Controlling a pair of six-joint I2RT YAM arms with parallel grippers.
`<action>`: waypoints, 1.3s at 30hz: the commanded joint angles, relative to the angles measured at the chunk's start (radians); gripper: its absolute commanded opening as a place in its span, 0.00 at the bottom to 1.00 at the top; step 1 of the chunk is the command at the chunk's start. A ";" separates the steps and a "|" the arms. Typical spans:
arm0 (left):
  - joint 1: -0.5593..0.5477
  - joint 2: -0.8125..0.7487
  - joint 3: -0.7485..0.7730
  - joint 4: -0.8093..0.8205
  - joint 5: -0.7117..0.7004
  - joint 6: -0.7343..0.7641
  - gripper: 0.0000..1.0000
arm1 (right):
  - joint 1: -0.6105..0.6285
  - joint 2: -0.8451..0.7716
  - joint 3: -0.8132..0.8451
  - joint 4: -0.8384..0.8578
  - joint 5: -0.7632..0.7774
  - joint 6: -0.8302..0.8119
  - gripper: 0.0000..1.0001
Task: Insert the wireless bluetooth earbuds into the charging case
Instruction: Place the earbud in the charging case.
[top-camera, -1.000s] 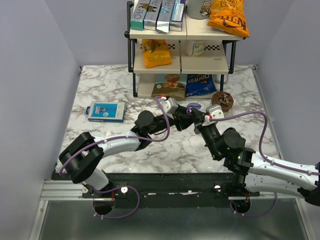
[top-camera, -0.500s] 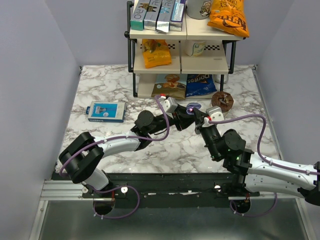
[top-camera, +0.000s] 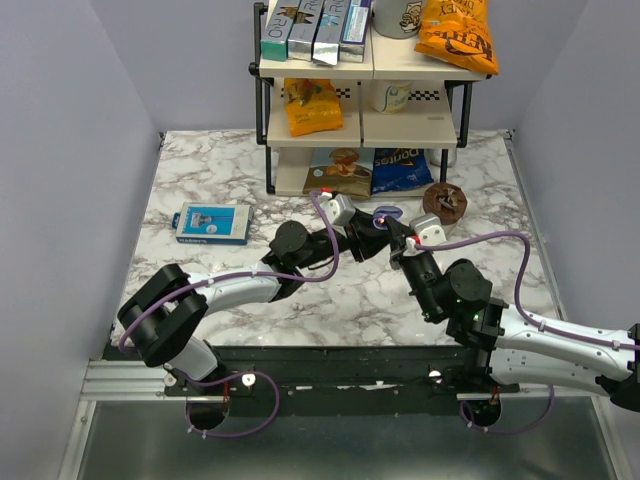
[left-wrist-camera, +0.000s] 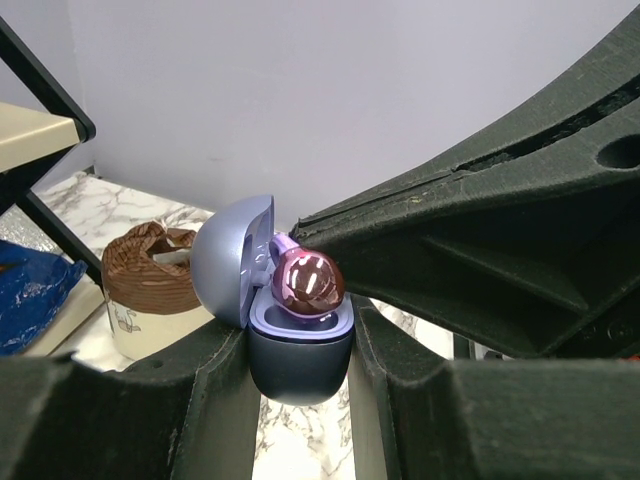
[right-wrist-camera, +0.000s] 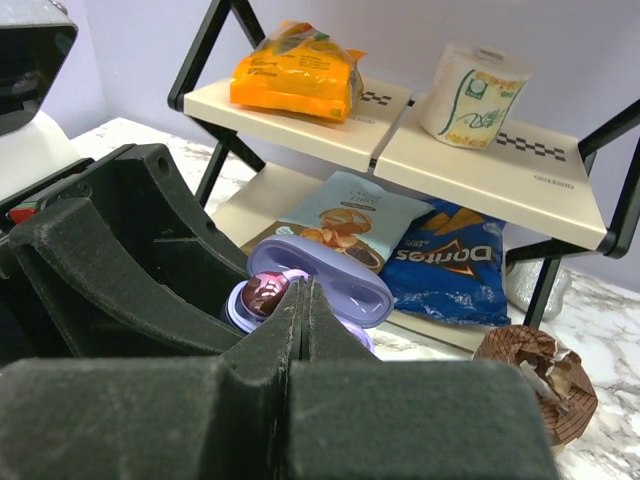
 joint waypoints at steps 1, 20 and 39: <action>0.000 0.001 0.035 0.064 0.029 0.004 0.00 | 0.013 -0.003 -0.016 -0.003 -0.023 -0.014 0.01; 0.000 0.010 0.027 0.063 0.029 0.006 0.00 | 0.028 -0.014 -0.002 -0.013 -0.049 -0.038 0.10; 0.002 0.002 0.016 0.067 0.029 0.009 0.00 | 0.029 -0.097 0.053 -0.054 -0.034 -0.012 0.31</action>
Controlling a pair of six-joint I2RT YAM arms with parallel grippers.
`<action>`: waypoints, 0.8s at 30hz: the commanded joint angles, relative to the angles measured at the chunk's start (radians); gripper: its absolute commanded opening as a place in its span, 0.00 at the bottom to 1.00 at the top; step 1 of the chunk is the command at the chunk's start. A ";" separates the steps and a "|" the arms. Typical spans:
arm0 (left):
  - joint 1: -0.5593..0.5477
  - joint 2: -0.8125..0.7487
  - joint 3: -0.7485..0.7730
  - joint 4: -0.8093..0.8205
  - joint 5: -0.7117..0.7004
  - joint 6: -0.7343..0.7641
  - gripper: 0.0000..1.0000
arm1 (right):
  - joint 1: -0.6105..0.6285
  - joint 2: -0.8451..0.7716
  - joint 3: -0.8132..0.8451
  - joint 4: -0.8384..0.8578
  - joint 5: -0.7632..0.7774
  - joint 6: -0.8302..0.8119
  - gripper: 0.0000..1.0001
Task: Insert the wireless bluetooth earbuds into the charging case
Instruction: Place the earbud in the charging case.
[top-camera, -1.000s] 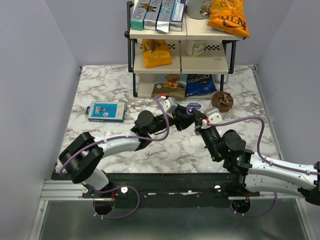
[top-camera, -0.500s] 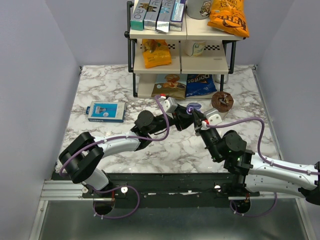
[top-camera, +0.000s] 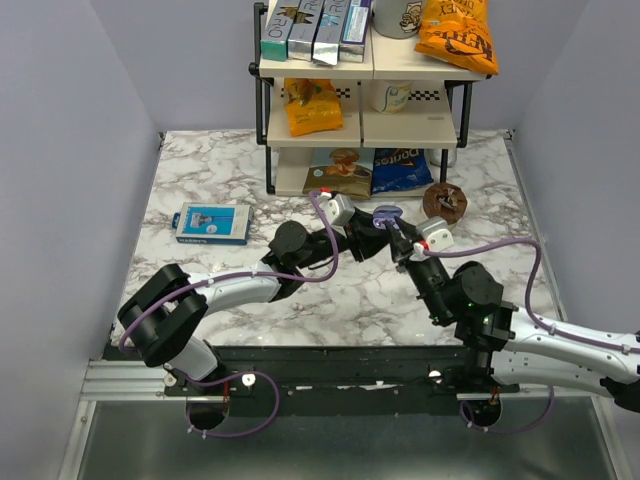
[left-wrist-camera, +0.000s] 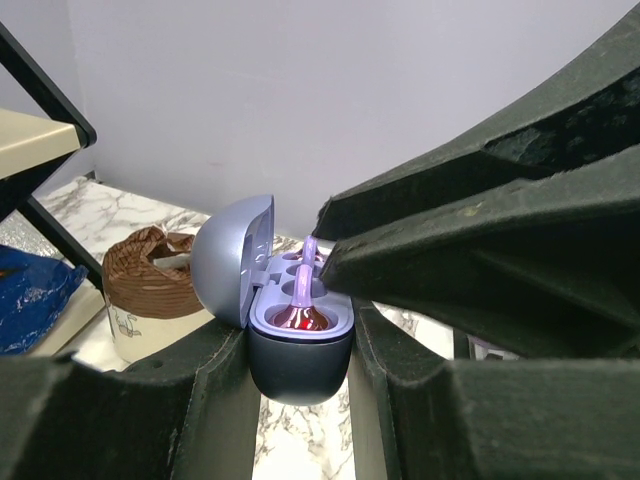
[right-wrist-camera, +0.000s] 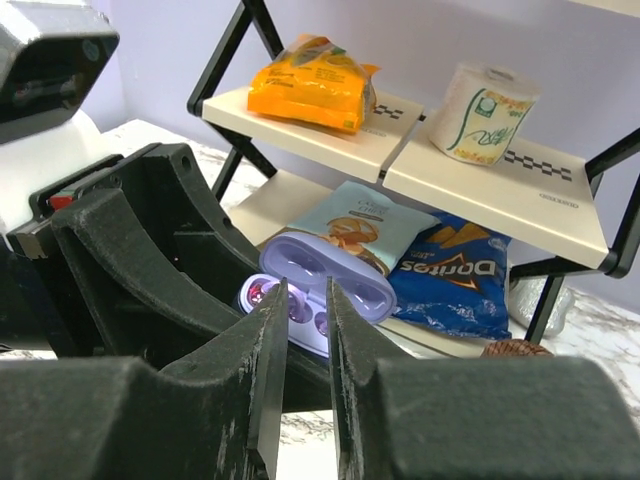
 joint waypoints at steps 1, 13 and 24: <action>0.002 0.001 0.015 0.058 0.029 0.010 0.00 | 0.009 -0.081 0.077 -0.043 0.001 0.033 0.32; 0.069 -0.012 -0.042 0.253 0.326 -0.190 0.00 | -0.038 0.065 0.529 -0.703 0.089 0.353 0.47; 0.080 -0.128 -0.198 0.327 0.518 -0.295 0.00 | -0.213 0.178 0.637 -0.998 -0.265 0.582 0.49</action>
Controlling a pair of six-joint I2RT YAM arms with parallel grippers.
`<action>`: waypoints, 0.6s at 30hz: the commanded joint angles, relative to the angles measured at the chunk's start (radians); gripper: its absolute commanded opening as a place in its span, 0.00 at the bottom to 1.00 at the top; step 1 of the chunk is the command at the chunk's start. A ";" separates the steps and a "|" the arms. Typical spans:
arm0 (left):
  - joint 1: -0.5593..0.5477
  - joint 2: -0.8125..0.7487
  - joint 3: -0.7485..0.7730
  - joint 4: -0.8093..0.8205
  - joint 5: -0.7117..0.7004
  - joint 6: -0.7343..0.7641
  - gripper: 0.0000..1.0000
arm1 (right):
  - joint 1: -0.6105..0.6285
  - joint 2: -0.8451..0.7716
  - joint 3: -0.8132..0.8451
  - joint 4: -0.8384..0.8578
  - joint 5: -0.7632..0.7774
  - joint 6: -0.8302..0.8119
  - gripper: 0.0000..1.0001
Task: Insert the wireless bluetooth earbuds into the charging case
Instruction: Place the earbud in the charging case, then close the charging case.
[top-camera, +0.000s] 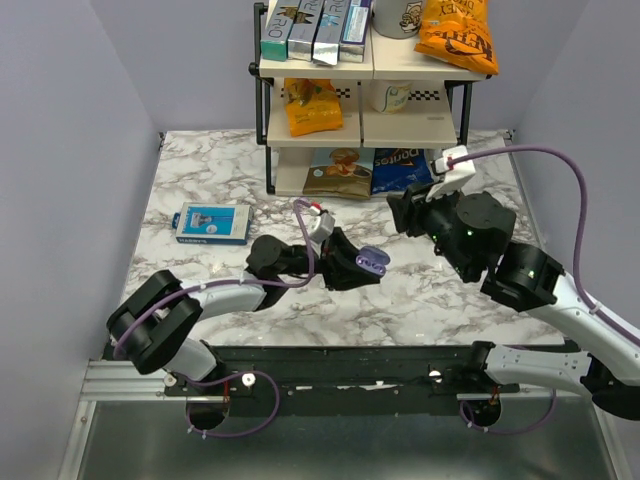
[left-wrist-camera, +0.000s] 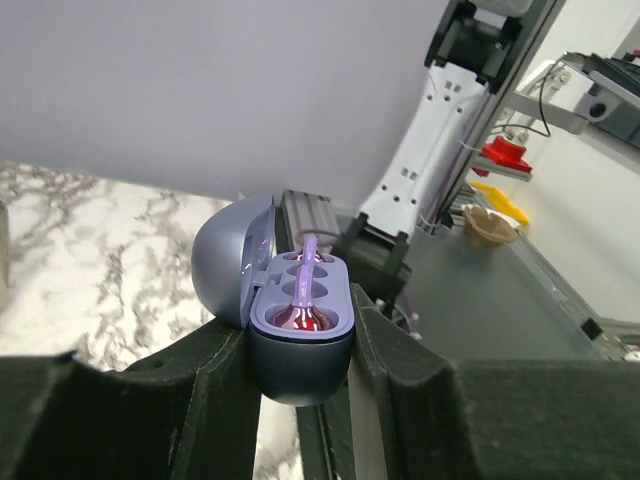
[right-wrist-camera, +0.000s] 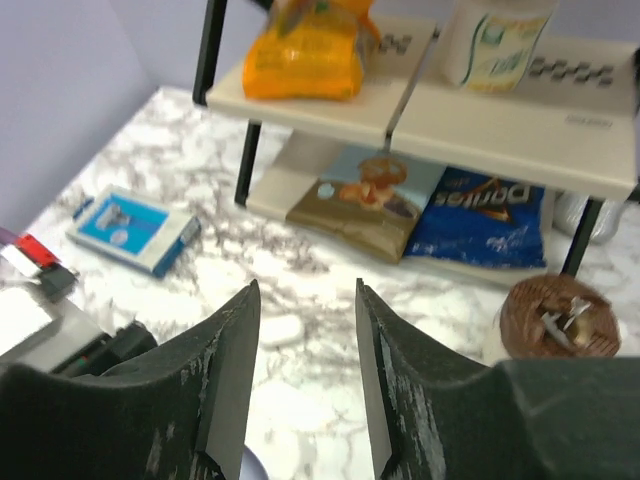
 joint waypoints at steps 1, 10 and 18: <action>0.001 -0.135 -0.053 0.090 0.058 0.057 0.00 | -0.017 0.014 -0.035 -0.144 -0.132 0.100 0.49; 0.001 -0.258 -0.056 -0.188 -0.017 0.255 0.00 | -0.017 0.032 -0.103 -0.148 -0.265 0.149 0.48; -0.002 -0.262 -0.062 -0.212 -0.072 0.273 0.00 | -0.016 0.020 -0.127 -0.116 -0.391 0.129 0.47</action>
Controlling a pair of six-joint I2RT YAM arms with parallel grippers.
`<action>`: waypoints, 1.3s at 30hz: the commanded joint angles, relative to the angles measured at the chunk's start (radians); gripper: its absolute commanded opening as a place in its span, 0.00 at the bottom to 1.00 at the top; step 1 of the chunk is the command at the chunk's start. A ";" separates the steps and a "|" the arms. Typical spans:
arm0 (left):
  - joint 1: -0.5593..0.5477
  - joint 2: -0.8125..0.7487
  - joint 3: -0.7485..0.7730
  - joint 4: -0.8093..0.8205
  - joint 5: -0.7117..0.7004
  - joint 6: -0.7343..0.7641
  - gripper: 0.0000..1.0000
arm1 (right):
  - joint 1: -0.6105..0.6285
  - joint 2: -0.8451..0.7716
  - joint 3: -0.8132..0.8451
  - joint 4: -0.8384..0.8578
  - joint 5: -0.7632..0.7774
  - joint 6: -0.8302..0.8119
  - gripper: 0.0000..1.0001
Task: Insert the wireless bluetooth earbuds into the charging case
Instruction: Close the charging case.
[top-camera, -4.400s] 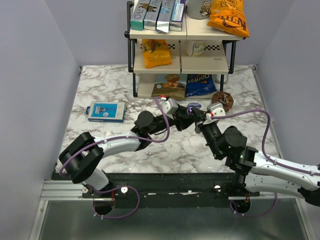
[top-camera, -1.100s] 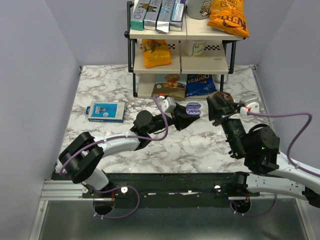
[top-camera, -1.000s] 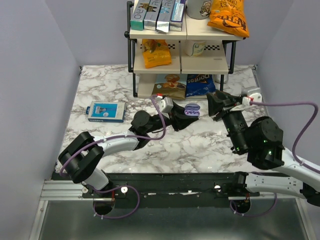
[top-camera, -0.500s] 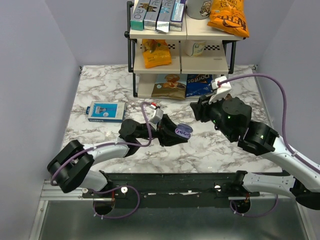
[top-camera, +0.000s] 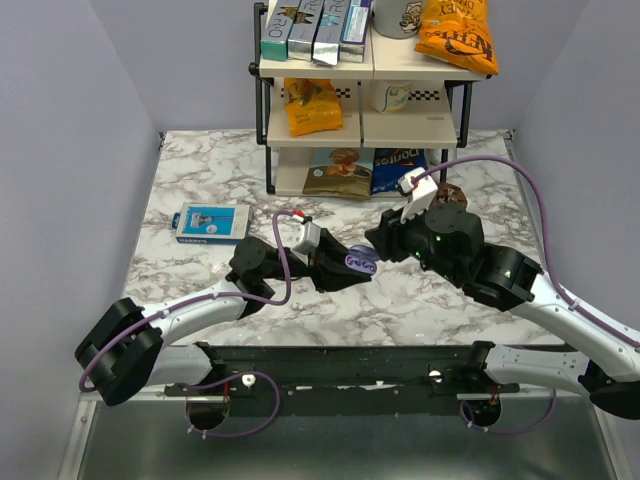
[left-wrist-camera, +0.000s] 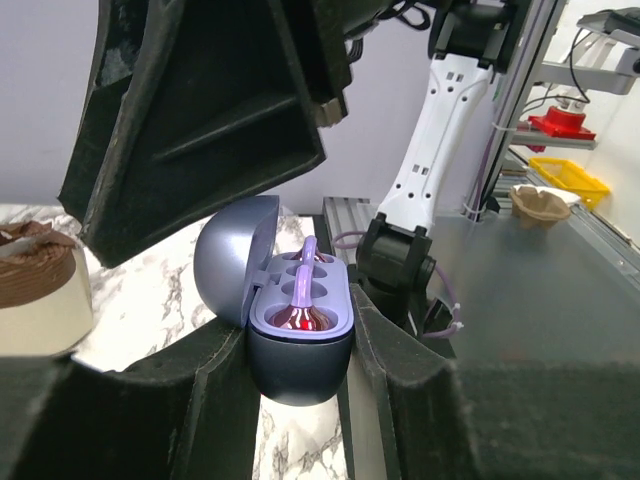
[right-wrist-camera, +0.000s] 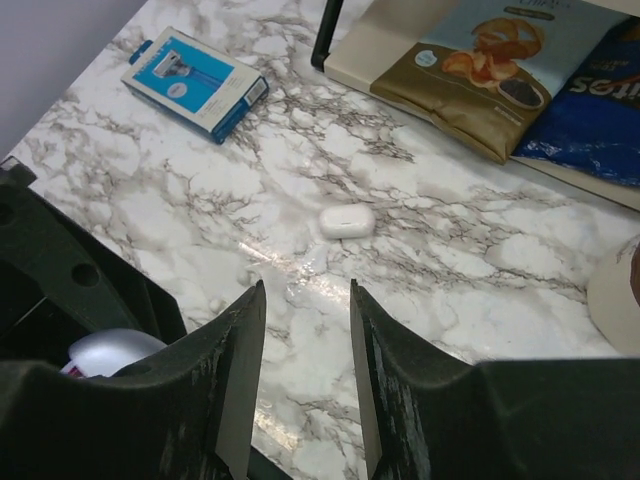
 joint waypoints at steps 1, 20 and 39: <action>0.000 -0.012 -0.003 -0.013 -0.065 0.055 0.00 | 0.000 -0.012 -0.020 0.010 -0.125 -0.004 0.47; 0.000 -0.024 -0.011 0.002 -0.122 0.069 0.00 | 0.000 0.000 -0.038 0.004 -0.212 -0.013 0.47; -0.002 -0.018 -0.011 -0.054 -0.176 0.083 0.00 | 0.002 -0.076 -0.031 0.005 -0.020 0.060 0.54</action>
